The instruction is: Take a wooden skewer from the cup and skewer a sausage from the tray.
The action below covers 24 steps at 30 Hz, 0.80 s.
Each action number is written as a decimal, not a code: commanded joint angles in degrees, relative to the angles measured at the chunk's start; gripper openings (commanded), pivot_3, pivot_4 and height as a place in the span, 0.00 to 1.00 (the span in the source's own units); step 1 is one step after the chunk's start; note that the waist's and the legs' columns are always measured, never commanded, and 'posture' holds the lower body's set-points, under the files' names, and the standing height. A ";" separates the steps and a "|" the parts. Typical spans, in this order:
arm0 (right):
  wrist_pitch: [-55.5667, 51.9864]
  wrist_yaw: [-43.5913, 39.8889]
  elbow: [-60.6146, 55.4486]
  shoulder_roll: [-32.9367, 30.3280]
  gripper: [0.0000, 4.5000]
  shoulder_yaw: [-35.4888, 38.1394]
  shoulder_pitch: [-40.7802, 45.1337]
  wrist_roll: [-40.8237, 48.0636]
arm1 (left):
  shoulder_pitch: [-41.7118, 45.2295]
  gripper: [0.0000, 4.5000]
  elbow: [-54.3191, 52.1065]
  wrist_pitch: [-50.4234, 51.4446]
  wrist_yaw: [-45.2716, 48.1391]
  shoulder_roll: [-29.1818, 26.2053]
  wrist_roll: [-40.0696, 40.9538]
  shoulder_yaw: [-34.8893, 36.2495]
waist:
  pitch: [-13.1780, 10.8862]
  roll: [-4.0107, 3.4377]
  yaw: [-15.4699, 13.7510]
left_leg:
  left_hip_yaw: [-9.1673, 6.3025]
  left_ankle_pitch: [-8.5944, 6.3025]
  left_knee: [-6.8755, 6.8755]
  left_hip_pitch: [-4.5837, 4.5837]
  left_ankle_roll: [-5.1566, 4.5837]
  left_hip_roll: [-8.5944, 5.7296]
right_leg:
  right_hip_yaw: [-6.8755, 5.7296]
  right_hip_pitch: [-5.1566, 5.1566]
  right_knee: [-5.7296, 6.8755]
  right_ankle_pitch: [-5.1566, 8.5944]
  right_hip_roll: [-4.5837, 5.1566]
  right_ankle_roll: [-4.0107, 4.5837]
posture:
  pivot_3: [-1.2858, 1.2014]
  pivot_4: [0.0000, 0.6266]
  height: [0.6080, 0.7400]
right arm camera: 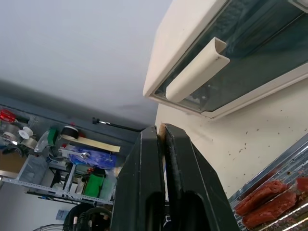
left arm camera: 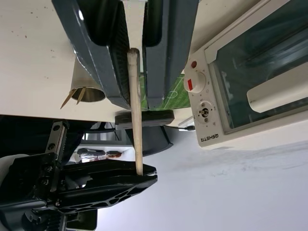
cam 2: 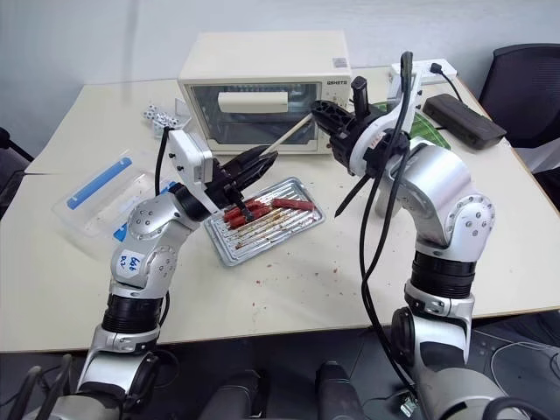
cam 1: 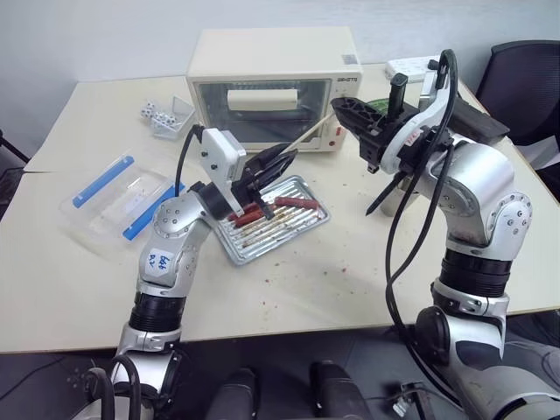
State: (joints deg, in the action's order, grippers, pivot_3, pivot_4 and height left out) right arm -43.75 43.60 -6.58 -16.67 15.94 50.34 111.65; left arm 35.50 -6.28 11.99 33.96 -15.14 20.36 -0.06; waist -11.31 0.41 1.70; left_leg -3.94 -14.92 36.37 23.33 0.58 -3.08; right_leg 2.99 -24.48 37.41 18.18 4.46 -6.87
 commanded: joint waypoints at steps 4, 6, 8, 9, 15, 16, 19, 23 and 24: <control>0.88 -1.33 -3.05 -0.41 0.01 -0.27 0.20 1.35 | 0.23 0.07 -1.80 -0.85 -0.57 0.41 0.49 0.60 | 0.00 0.00 0.00 | 0.00 0.00 0.00 0.00 0.00 0.00 | 0.01 0.00 0.00 0.00 0.00 0.00 | 0.52 0.24 1.00; 0.94 -1.30 -3.05 -0.48 0.01 -0.29 0.11 1.35 | 0.37 0.00 -1.69 -0.90 -0.91 0.83 0.88 0.98 | 0.00 0.00 -0.06 | 0.00 0.00 0.00 0.00 0.00 0.00 | 0.01 0.00 0.00 0.00 0.00 0.00 | 0.52 0.24 1.00; 1.07 -1.27 -2.88 -0.74 0.01 -0.28 -0.26 1.35 | 0.66 0.00 -1.79 -0.83 -1.20 1.01 0.90 1.24 | 0.00 0.00 -0.06 | 0.00 0.00 0.01 0.00 0.00 0.00 | 0.01 0.00 0.00 0.00 0.00 0.00 | 0.52 0.24 1.00; 1.15 -1.24 -2.84 -0.82 0.01 -0.31 -0.41 1.35 | 0.75 0.00 -1.94 -0.70 -1.29 1.05 0.90 1.30 | 0.00 0.00 -0.04 | 0.00 0.00 0.01 0.00 0.00 0.00 | 0.01 0.00 0.00 0.00 0.00 0.00 | 0.52 0.24 1.00; 1.50 -1.80 -2.67 -1.61 0.01 -0.94 -0.96 1.35 | 0.58 0.00 -3.10 0.38 -1.03 0.80 0.89 0.81 | 0.00 0.00 -0.07 | 0.00 0.00 0.00 0.00 0.00 0.00 | 0.02 0.00 -0.01 0.00 0.00 0.00 | 0.52 0.24 1.00; 1.53 -1.95 -2.63 -1.81 0.01 -1.10 -1.05 1.35 | 0.56 0.00 -3.21 0.59 -1.00 0.69 0.80 0.72 | 0.00 0.00 -0.07 | 0.00 0.00 0.01 0.00 0.00 0.00 | 0.02 0.00 -0.01 0.00 0.00 0.00 | 0.52 0.24 1.00; 1.04 -2.61 -2.64 -2.94 0.17 -2.09 -1.97 1.20 | 0.33 0.00 -3.54 1.38 -1.28 0.36 0.63 0.80 | 0.00 0.00 -0.02 | 0.00 0.00 0.00 0.00 0.00 0.00 | 0.02 0.00 -0.01 0.00 0.00 0.00 | 0.52 0.24 1.00; 0.98 -2.99 -2.47 -4.57 0.44 -3.03 -2.81 0.54 | -0.57 0.00 -4.00 2.38 -0.97 -1.34 0.71 1.61 | 0.00 0.00 -0.01 | 0.00 0.00 0.00 0.00 -0.01 0.00 | 0.04 0.00 -0.01 0.00 0.00 0.00 | 0.52 0.24 1.00; 0.97 -3.02 -2.48 -4.98 0.51 -3.18 -2.89 0.32 | -0.77 0.00 -4.12 2.62 -0.89 -1.79 0.81 1.84 | 0.00 0.00 0.02 | 0.00 0.00 0.00 0.00 -0.01 0.00 | 0.04 0.00 -0.01 0.00 0.00 0.00 | 0.52 0.24 1.00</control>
State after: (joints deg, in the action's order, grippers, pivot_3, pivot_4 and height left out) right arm -42.69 41.43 -6.63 -20.66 12.60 47.03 111.79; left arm 35.06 -7.79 14.76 33.16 -16.29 20.39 0.11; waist -11.31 0.41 1.72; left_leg -3.93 -14.92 36.38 23.33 0.57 -3.07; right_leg 3.05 -24.48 37.41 18.18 4.46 -6.87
